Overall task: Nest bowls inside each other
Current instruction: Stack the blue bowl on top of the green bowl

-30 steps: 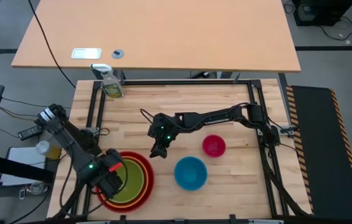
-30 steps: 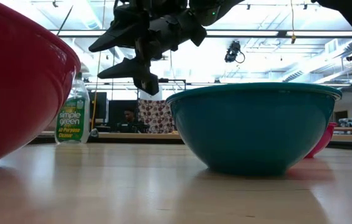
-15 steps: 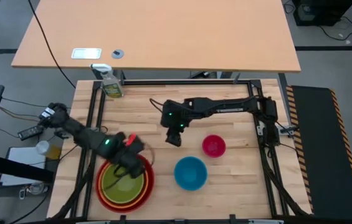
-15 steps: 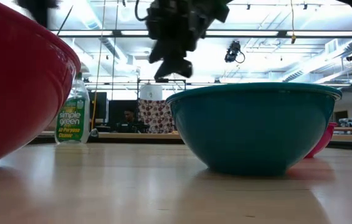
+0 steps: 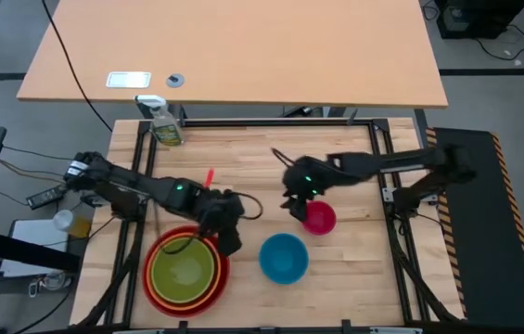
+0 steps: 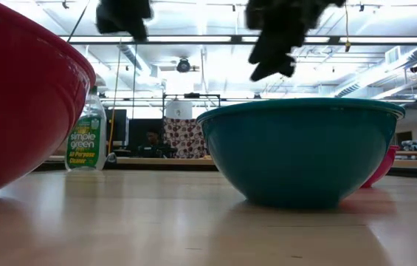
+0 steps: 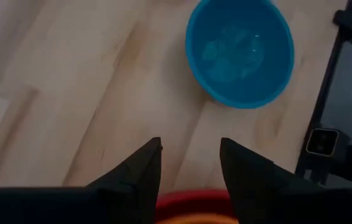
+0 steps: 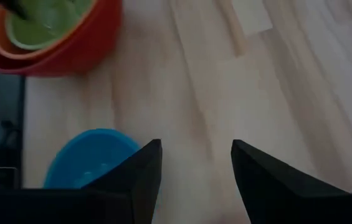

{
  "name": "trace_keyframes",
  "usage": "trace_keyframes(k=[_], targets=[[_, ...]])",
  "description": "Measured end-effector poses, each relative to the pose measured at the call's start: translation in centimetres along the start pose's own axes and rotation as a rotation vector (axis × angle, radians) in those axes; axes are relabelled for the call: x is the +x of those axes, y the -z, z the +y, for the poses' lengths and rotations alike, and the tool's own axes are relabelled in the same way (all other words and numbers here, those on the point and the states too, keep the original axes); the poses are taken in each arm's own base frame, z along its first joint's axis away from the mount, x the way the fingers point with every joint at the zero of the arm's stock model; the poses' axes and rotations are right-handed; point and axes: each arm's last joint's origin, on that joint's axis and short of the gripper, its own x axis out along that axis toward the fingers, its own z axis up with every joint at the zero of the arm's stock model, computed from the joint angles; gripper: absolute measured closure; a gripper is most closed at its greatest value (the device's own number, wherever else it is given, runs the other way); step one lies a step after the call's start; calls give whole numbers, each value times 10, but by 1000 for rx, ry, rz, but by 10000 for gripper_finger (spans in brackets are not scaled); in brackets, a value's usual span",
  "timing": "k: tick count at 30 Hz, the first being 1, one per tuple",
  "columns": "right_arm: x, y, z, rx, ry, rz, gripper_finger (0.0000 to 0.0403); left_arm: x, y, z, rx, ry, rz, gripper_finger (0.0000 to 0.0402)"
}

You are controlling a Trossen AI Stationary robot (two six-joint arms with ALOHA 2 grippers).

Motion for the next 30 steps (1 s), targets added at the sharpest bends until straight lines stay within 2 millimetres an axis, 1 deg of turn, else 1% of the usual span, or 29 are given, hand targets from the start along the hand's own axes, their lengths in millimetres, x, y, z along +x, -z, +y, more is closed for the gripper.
trace_keyframes(k=[7,11,13,16,20,22,26,30], targets=[[-10,49,12,107,87,-53,202,42,-23,13,-83,80,89,235],[-11,69,26,120,112,-57,202,66,-30,18,-139,121,150,235],[-10,76,31,119,123,-56,202,79,-32,22,-173,114,183,235],[-9,82,36,124,122,-42,202,92,-34,23,-207,106,207,235],[-10,85,40,129,122,-35,202,99,-45,16,-204,105,181,235],[-11,86,40,124,135,-42,202,106,-50,12,-214,97,175,235],[-18,89,37,126,159,-27,202,120,-58,9,-221,71,161,235],[-30,93,36,138,164,-14,202,137,-57,10,-220,41,186,235]])
